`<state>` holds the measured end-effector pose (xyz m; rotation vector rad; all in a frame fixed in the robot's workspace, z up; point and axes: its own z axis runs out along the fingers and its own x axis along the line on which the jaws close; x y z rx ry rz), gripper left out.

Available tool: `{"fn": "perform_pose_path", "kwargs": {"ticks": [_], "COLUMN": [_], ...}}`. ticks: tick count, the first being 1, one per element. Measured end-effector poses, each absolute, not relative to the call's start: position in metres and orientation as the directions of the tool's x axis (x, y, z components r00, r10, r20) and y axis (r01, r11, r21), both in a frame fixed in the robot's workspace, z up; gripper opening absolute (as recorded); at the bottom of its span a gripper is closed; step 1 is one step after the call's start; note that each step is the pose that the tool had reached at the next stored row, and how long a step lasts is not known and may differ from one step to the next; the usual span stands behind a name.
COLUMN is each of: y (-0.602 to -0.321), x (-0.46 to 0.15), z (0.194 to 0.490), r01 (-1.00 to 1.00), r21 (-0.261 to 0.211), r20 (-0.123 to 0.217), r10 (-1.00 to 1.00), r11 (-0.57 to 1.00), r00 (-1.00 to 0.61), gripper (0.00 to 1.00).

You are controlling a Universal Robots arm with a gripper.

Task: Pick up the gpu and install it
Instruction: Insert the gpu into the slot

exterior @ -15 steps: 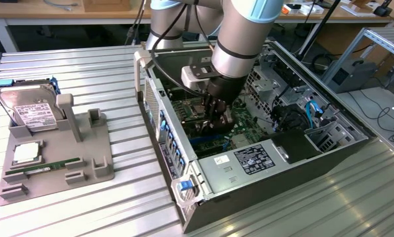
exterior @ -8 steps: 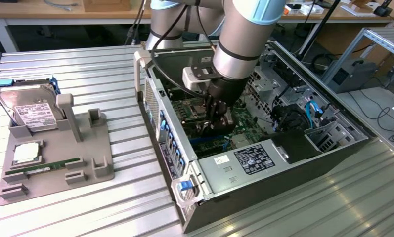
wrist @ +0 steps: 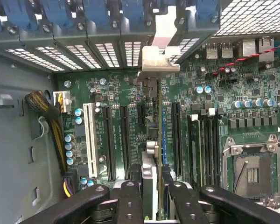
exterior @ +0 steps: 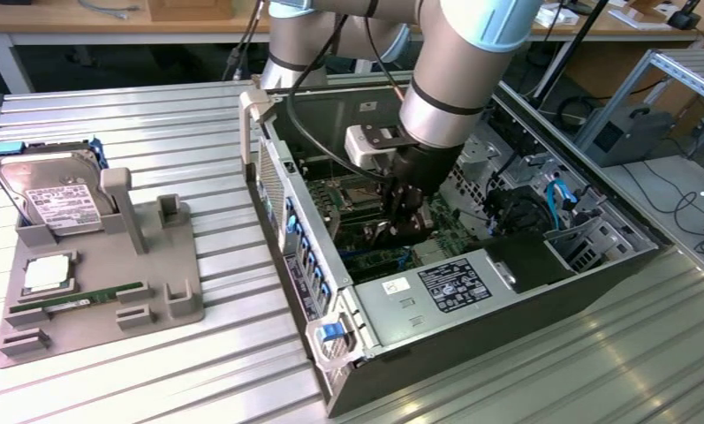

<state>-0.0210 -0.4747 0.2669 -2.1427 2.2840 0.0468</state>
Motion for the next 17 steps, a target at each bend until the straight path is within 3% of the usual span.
{"fn": "perform_pose_path", "kwargs": {"ticks": [17], "y": [-0.475], "x": [-0.018], "z": [0.279], "r01": [-1.0], "r21": [0.016], "r20": [-0.04], "r10": [-0.999], "r11": [-0.021], "r00": [0.02], "gripper": [0.27]}}
